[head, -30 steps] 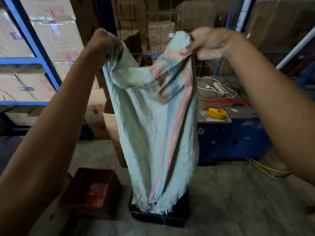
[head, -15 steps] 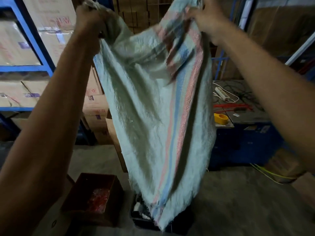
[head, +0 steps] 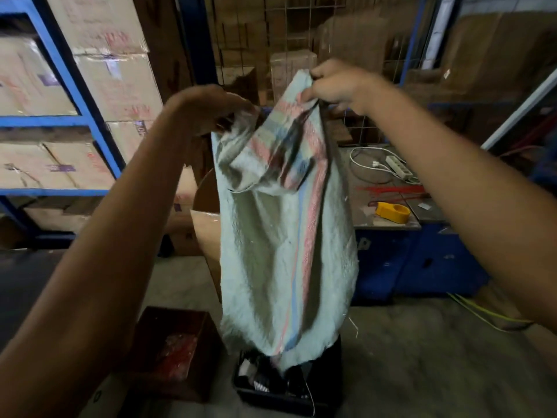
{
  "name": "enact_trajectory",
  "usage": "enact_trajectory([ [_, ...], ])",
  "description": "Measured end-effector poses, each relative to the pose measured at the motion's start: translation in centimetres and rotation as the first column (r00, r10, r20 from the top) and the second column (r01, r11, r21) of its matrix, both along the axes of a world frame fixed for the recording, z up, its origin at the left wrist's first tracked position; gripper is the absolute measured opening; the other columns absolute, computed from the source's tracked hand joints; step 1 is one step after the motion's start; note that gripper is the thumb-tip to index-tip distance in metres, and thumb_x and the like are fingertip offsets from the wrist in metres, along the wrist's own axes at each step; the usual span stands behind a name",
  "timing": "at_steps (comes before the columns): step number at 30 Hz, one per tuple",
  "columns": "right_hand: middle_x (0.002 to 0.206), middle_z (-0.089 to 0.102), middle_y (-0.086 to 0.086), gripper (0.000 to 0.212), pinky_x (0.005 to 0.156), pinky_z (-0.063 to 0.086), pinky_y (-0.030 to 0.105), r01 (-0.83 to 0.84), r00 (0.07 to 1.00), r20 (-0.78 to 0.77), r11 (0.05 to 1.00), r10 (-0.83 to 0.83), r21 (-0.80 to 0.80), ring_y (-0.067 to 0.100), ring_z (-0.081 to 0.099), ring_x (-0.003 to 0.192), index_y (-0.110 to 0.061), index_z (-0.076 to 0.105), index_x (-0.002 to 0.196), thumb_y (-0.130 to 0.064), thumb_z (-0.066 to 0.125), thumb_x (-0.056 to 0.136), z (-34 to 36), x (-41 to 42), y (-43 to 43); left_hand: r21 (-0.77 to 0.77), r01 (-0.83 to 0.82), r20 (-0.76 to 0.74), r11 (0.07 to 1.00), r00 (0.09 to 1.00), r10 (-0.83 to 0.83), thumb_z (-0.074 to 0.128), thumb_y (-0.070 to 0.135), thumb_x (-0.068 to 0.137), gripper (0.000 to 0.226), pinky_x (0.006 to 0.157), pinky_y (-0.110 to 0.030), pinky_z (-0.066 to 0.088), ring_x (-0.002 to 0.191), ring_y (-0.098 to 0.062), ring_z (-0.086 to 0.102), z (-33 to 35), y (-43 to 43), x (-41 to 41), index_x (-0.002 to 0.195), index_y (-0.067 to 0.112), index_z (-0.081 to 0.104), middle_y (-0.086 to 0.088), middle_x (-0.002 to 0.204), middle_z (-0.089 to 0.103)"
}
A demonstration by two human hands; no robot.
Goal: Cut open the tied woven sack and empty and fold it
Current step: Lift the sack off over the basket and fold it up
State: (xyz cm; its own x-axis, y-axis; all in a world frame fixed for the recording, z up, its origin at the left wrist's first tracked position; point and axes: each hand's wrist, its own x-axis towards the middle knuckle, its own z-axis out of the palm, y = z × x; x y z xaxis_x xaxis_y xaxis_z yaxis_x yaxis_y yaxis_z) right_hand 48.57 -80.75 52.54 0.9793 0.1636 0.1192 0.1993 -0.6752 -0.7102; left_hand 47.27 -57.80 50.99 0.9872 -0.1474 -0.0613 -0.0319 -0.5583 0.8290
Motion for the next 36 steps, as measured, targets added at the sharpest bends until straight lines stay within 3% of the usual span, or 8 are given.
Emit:
enact_trajectory([
  [6,0.116,0.071,0.011,0.045,0.064,0.062,0.028,0.016,0.99,-0.14,0.946,0.031,0.324,0.021,0.073,0.098,-0.007,0.057,0.125,-0.02,0.072,0.085,-2.2,1.5,1.2,0.251,0.342,-0.122,0.906,0.939,-0.321,0.08,0.02,0.083,0.049,0.095,-0.009,0.045,0.106,0.002,0.059,-2.8,-2.3,-1.2,0.126,0.025,0.056,0.016,0.118,0.063],
  [9,0.112,0.072,0.012,0.05,0.064,0.061,0.03,-0.024,0.966,-0.221,0.894,0.136,0.447,0.021,0.075,0.089,-0.007,0.055,0.128,-0.02,0.074,0.084,-3.1,1.5,1.7,0.329,0.147,0.096,0.933,0.978,-0.187,0.093,0.028,0.066,0.074,0.105,-0.033,0.047,0.12,-0.022,0.061,-6.3,-3.8,0.5,0.131,0.013,0.059,-0.003,0.127,0.066],
  [12,0.114,0.07,0.02,0.041,0.081,0.062,0.036,-0.065,0.941,-0.255,0.86,0.221,0.506,0.028,0.073,0.099,-0.003,0.057,0.126,-0.015,0.068,0.089,-4.3,1.2,1.0,0.225,-0.144,0.337,0.964,0.939,0.062,0.079,0.012,0.077,0.039,0.09,-0.039,0.055,0.109,-0.032,0.068,-9.3,-4.4,1.7,0.112,-0.001,0.068,-0.018,0.109,0.072],
  [17,0.113,0.069,0.023,0.024,0.089,0.059,0.035,-0.07,0.965,-0.179,0.846,0.192,0.529,0.027,0.073,0.101,-0.005,0.067,0.099,-0.012,0.079,0.078,-8.7,0.0,-2.9,0.129,-0.243,0.323,0.962,0.927,0.191,0.063,0.011,0.08,0.023,0.074,-0.036,0.054,0.086,-0.026,0.067,-10.7,-3.7,2.0,0.096,-0.003,0.073,-0.012,0.085,0.065],
  [24,0.158,0.033,0.003,0.141,0.117,0.033,0.04,-0.12,0.953,-0.26,0.98,0.158,0.156,0.017,0.035,0.14,-0.025,0.007,0.155,-0.036,0.097,0.047,-18.3,-2.9,-2.4,-0.176,-0.219,0.093,0.96,0.967,0.237,0.072,0.019,0.079,0.016,0.055,-0.025,0.057,0.063,-0.022,0.069,-10.3,-4.3,2.3,0.069,0.009,0.065,-0.007,0.064,0.068],
  [28,0.136,0.052,0.003,0.083,0.111,0.04,0.023,-0.038,0.993,-0.082,0.893,0.083,0.448,0.013,0.047,0.127,0.0,0.047,0.139,0.005,0.085,0.065,-22.5,-3.9,3.2,-0.309,-0.074,-0.094,0.948,0.994,0.047,0.081,0.012,0.069,0.014,0.073,-0.035,0.055,0.065,-0.025,0.064,-12.1,-7.3,0.7,0.069,0.009,0.067,-0.001,0.054,0.07],
  [33,0.13,0.064,0.016,0.056,0.107,0.047,0.044,0.237,0.969,-0.088,0.784,-0.229,0.574,0.029,0.059,0.122,-0.004,0.059,0.125,-0.006,0.081,0.074,-24.7,-2.2,3.7,-0.439,0.221,-0.129,0.871,0.944,-0.304,0.076,0.006,0.086,0.042,0.1,-0.03,0.056,0.112,-0.018,0.073,-12.6,-3.4,-2.0,0.126,0.005,0.065,-0.009,0.118,0.077],
  [36,0.124,0.066,0.007,0.049,0.104,0.049,0.041,0.245,0.966,-0.081,0.769,-0.245,0.591,0.026,0.061,0.119,-0.01,0.063,0.12,-0.007,0.081,0.074,-23.1,-2.7,2.0,-0.467,0.098,0.109,0.879,0.993,-0.053,0.076,0.003,0.085,0.048,0.105,-0.047,0.054,0.111,-0.017,0.072,-15.8,0.6,-4.3,0.13,0.006,0.063,-0.005,0.118,0.076],
])
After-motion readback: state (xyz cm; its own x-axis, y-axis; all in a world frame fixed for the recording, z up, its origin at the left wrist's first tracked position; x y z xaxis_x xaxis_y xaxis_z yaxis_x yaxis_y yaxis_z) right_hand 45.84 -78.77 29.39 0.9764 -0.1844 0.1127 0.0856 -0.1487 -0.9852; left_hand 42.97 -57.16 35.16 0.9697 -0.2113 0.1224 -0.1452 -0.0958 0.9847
